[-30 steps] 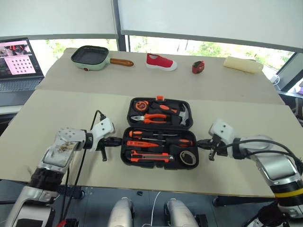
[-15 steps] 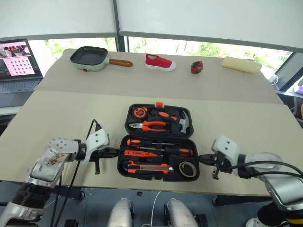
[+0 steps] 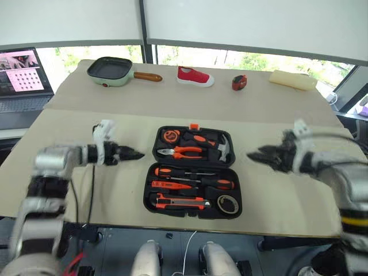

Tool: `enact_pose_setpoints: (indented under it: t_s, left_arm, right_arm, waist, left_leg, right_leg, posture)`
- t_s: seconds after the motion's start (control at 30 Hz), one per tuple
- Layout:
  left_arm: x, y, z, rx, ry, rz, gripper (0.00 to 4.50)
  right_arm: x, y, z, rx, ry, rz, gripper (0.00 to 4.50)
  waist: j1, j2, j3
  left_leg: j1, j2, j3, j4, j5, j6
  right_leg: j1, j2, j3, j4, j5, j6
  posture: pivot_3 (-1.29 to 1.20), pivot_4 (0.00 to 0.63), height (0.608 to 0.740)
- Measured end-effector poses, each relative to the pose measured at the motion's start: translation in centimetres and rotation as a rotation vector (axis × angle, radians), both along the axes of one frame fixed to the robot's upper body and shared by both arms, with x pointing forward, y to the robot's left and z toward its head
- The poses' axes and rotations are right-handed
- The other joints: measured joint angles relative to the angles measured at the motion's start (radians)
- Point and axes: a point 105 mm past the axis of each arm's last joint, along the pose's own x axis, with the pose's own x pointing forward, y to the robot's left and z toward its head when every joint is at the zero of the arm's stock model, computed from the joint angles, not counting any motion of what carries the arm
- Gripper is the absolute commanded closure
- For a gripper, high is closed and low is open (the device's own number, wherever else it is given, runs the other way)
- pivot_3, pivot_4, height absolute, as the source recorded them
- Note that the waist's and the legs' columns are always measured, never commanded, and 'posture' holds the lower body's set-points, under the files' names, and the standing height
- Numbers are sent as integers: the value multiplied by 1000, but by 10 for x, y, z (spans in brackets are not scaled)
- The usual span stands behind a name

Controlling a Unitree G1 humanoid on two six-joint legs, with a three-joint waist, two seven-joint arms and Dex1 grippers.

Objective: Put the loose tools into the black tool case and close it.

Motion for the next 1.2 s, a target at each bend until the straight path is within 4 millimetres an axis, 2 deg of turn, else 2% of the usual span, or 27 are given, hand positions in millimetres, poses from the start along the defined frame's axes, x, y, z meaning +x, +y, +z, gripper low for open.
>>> enact_pose_setpoints:
  t_s: [0.07,0.23,0.3,0.33,0.37,0.53,0.57,0.63,1.0,1.2]
  left_arm:
    - [8,-9,2,-24,65,46,950]
    - [11,-16,-17,-9,172,98,950]
    - [10,-20,-19,0,176,90,908]
    - [10,-20,-19,3,174,86,1451]
    - [9,-21,-19,8,168,81,1556]
    - [6,-22,-23,6,168,72,3350]
    - [6,-22,-22,6,163,72,3797]
    - [5,-20,-20,6,160,78,4426]
    - [3,-20,-20,10,142,84,4483]
    - [1,-18,-20,-2,73,75,4483]
  right_arm:
    - [9,3,-3,35,59,-40,1648]
    - [12,5,-29,58,208,-94,1648]
    - [12,8,-32,45,219,-84,2155]
    - [11,9,-32,45,220,-82,2300]
    - [11,10,-33,46,222,-81,2674]
    - [10,16,-31,53,219,-60,4363]
    - [10,16,-31,53,220,-61,4500]
    - [9,17,-30,50,219,-59,4500]
    - [6,20,-28,9,203,-39,4500]
    - [3,21,-25,-39,130,-1,4500]
  waist:
    - [0,0,0]
    - [-5,0,0]
    - [-6,0,0]
    - [-7,0,0]
    - [-7,0,0]
    - [-4,0,0]
    - [-3,0,0]
    - [-3,0,0]
    - [-4,0,0]
    - [-4,0,0]
  left_leg:
    - [-1,-1,0,-1,-1,1]
    - [-3,-1,0,-5,-1,1]
    - [-3,-1,0,-5,-1,1]
    - [-3,-1,0,-5,-1,1]
    - [-3,-1,0,-5,-1,1]
    - [-3,-1,0,-5,-1,1]
    - [-2,-1,0,-4,-1,1]
    - [-2,-1,0,-4,-1,1]
    - [0,-1,0,-5,-1,1]
    - [0,-1,0,-5,-1,1]
  right_leg:
    - [0,-1,0,-1,0,0]
    - [-5,-1,0,-1,0,0]
    - [-5,-1,0,-1,0,0]
    - [-5,-1,0,-1,0,0]
    - [-4,-1,0,-1,0,0]
    - [-3,-1,0,-1,0,0]
    - [-2,-1,0,-1,0,0]
    - [-2,-1,0,-1,0,0]
    - [-1,-1,0,-1,0,0]
    - [-2,-1,0,-1,0,0]
  posture:
    - [0,150,740]
    - [0,150,740]
    - [0,150,740]
    - [0,150,740]
    - [0,150,740]
    - [0,150,740]
    - [0,150,740]
    - [0,150,740]
    - [0,150,740]
    - [0,150,740]
